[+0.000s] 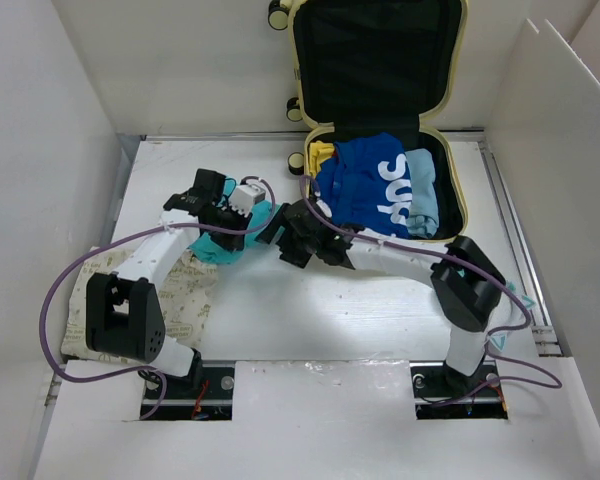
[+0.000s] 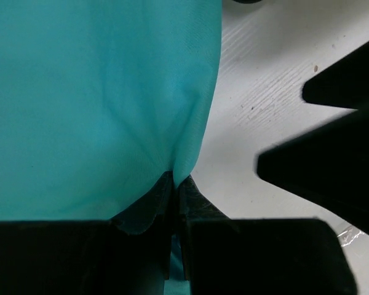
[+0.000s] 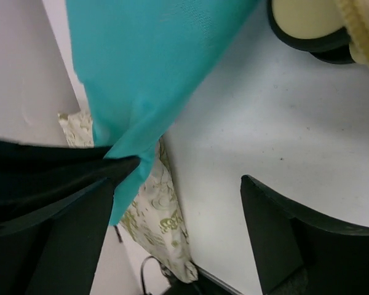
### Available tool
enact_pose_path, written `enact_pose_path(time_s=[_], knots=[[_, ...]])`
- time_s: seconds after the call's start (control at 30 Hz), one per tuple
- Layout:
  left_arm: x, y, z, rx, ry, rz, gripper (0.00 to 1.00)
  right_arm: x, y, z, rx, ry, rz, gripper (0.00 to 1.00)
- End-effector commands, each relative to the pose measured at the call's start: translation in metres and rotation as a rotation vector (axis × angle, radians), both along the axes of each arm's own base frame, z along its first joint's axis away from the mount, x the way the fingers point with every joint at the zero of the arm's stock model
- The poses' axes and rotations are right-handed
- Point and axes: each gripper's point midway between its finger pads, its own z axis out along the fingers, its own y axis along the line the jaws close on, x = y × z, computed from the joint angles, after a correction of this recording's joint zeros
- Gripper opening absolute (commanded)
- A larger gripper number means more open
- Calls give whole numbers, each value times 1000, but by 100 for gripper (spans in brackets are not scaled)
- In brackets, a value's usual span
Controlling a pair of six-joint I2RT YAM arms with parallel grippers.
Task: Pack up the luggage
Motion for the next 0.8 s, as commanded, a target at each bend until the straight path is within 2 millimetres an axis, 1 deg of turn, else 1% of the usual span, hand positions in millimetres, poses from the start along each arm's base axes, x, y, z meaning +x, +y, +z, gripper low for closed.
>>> enact_pose_path(time_s=[0.0, 0.03, 0.07, 0.1, 0.13, 0.2, 0.23, 0.3, 0.33, 0.37, 0.4, 0.47, 0.53, 0.6, 0.67, 0.77], knots=[[4, -12, 18, -72, -64, -16, 0, 20, 24, 14, 173, 62, -164, 88], [0, -13, 18, -80, -63, -21, 0, 18, 29, 8, 174, 78, -166, 91], [0, -13, 18, -80, -62, -21, 0, 21, 34, 7, 192, 89, -179, 91], [0, -13, 18, -81, -70, -21, 0, 25, 40, 4, 221, 107, -200, 93], [0, -13, 18, -78, -74, -28, 0, 29, 41, 3, 225, 109, -218, 93], [0, -12, 18, -74, -79, -37, 0, 38, 43, 6, 248, 102, -258, 97], [-4, -11, 14, -67, -65, -44, 0, 40, 46, 2, 249, 109, -264, 99], [-4, -12, 17, -74, -76, -56, 0, 46, 50, 2, 251, 101, -272, 99], [-4, -12, 17, -74, -76, -56, 0, 49, 56, -2, 255, 107, -277, 99], [-5, -14, 18, -83, -74, -61, 0, 50, 56, -8, 252, 119, -285, 99], [-7, -12, 16, -73, -65, -57, 0, 50, 59, -10, 262, 136, -285, 99], [-3, -11, 19, -63, -82, -62, 0, 50, 62, -21, 261, 162, -292, 99], [-7, -9, 20, -53, -73, -78, 0, 58, 60, -25, 255, 156, -312, 99], [-11, -15, 18, -80, -55, -110, 0, 61, 64, -30, 252, 157, -312, 99], [-16, -15, 17, -79, -42, -132, 0, 68, 68, -35, 251, 160, -305, 99], [-12, -13, 14, -61, -44, -148, 0, 64, 77, -47, 225, 190, -258, 98]])
